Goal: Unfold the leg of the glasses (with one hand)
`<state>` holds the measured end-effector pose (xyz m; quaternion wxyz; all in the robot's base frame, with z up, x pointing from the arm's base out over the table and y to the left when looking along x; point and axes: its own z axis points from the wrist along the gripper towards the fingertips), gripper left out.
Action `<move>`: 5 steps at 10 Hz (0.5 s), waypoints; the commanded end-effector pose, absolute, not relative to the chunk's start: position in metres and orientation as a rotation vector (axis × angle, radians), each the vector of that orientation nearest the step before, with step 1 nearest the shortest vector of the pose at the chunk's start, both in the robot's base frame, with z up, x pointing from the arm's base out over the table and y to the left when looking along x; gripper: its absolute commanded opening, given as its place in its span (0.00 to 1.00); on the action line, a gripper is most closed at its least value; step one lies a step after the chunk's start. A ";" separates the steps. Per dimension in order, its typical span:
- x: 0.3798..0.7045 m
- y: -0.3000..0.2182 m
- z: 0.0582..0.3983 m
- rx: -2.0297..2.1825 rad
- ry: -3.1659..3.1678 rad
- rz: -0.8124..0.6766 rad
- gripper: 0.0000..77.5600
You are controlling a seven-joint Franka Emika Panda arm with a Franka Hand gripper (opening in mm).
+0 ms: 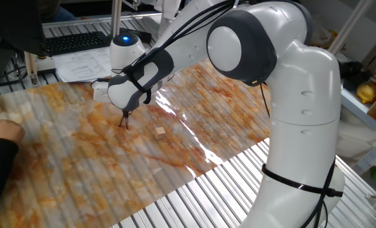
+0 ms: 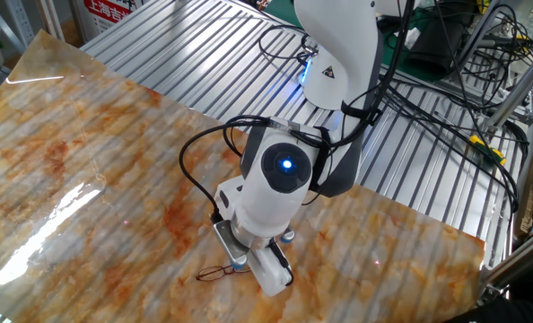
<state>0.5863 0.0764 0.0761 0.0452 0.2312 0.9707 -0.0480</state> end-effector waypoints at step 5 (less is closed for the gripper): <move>0.592 0.083 0.115 0.676 3.117 -0.079 0.01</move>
